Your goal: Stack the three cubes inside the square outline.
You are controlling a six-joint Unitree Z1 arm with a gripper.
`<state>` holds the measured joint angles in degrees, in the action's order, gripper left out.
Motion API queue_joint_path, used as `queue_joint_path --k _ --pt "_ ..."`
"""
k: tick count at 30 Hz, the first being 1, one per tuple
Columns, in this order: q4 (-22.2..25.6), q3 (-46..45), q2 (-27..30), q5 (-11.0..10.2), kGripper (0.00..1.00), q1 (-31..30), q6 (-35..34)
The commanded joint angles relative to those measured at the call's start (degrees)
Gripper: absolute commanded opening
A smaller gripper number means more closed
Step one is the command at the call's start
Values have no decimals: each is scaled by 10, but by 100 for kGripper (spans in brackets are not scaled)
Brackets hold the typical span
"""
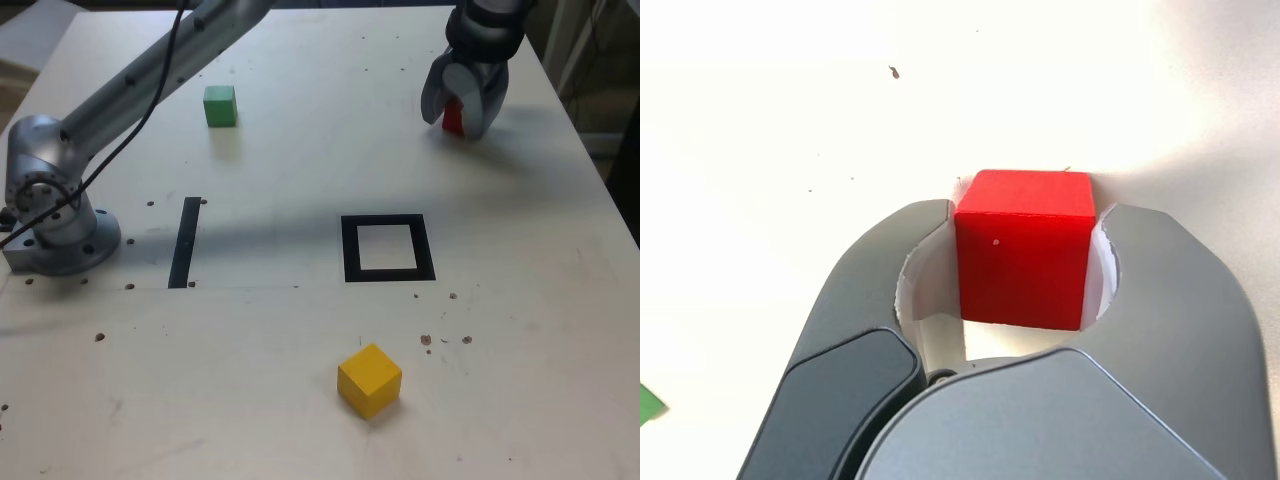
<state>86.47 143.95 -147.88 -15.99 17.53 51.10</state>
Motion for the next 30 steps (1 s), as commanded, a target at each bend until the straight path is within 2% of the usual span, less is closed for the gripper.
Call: queue_joint_path --k 1,7,12,20,24,30 --pt "0 -3 9 -1 19 -2 -3" --pt "32 -9 53 0 17 -20 -35" --pt "64 -46 96 8 17 -42 -101" --pt "72 -178 163 59 17 -126 -261" --pt "68 -251 207 69 17 -161 -351" --pt "56 -320 254 74 17 -211 -477"
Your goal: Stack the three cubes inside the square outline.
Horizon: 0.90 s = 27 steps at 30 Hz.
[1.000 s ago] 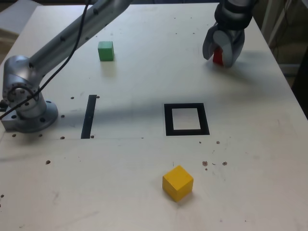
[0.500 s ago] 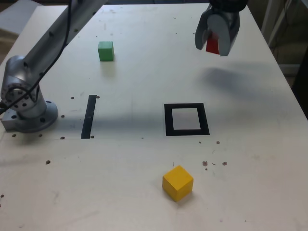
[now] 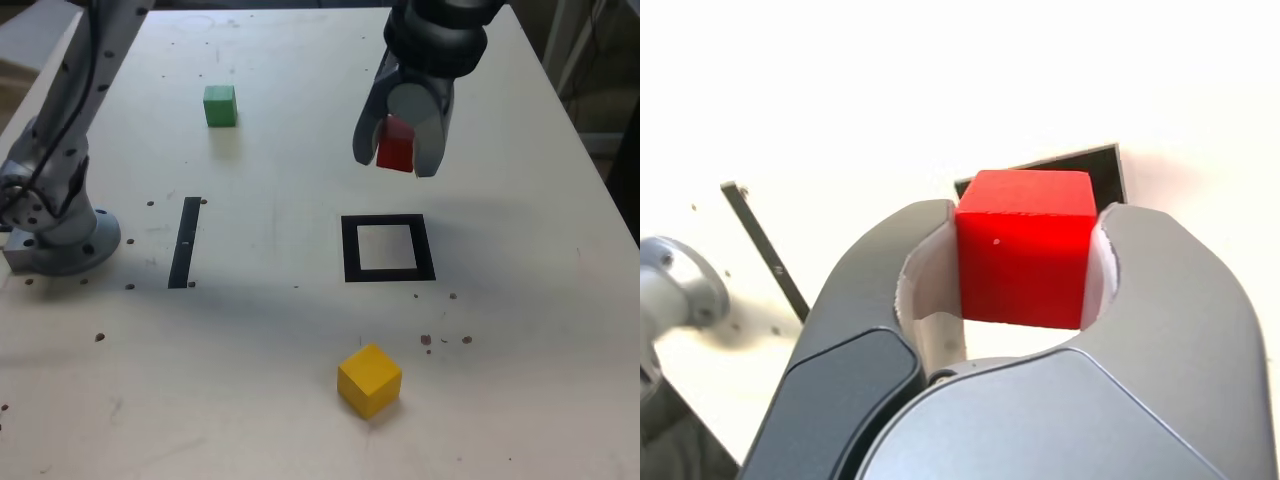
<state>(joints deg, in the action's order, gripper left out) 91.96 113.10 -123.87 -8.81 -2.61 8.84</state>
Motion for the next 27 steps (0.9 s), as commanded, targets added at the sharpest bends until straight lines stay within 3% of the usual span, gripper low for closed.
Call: queue_joint_path --k 1,5,13,27 --pt "-4 -21 21 5 17 -16 -72" --pt "-38 -62 43 22 17 -28 -121" --pt "-153 -173 90 54 17 -30 -170" --pt "-201 -227 89 75 17 -31 -176"
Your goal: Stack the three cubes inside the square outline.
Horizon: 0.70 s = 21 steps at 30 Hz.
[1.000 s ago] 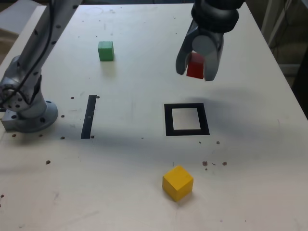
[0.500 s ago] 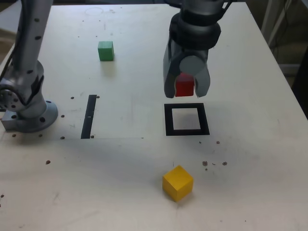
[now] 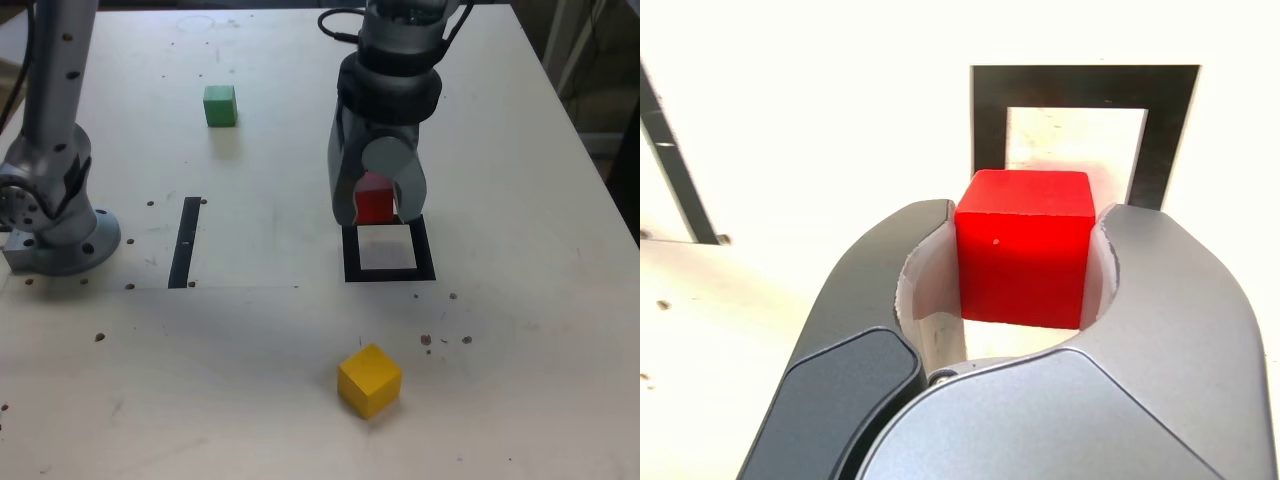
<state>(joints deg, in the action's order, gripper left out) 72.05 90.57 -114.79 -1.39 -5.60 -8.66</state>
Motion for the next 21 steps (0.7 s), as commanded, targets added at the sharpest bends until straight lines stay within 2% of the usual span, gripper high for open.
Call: queue_joint_path --k 1,10,21 --pt "-6 -3 -5 2 17 -1 -1" --pt "-23 -31 -10 19 17 -4 -1" --pt "-55 -28 -39 15 18 -15 4"
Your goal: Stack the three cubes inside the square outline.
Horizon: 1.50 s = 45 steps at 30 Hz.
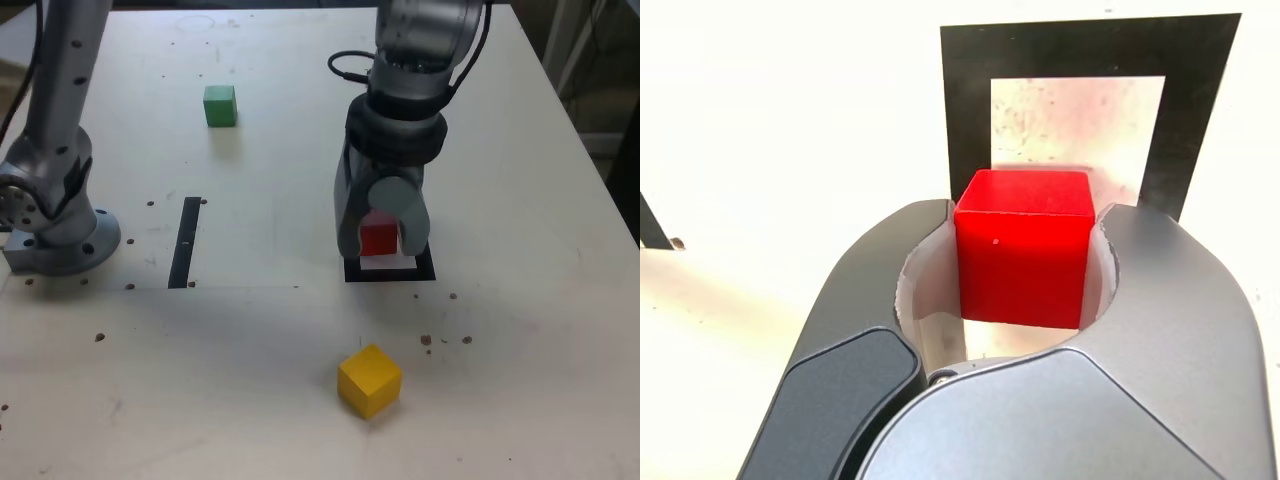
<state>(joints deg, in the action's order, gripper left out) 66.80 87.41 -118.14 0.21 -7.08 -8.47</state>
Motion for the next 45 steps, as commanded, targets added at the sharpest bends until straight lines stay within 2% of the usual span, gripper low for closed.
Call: queue_joint_path --k 1,5,14,16,22,26,37,41,45 --pt "-6 4 -11 -2 18 0 4" --pt "-12 7 -18 -3 18 0 6" --pt "-15 11 -23 -6 27 0 10" --pt "-15 11 -24 -3 35 0 11" --pt "-15 13 -30 5 71 1 16" --pt "-21 7 -28 2 84 2 18" --pt "-38 -4 -16 -6 98 3 17" --pt "-21 -2 -1 -14 99 3 17" --pt "17 -1 21 -19 99 3 12"
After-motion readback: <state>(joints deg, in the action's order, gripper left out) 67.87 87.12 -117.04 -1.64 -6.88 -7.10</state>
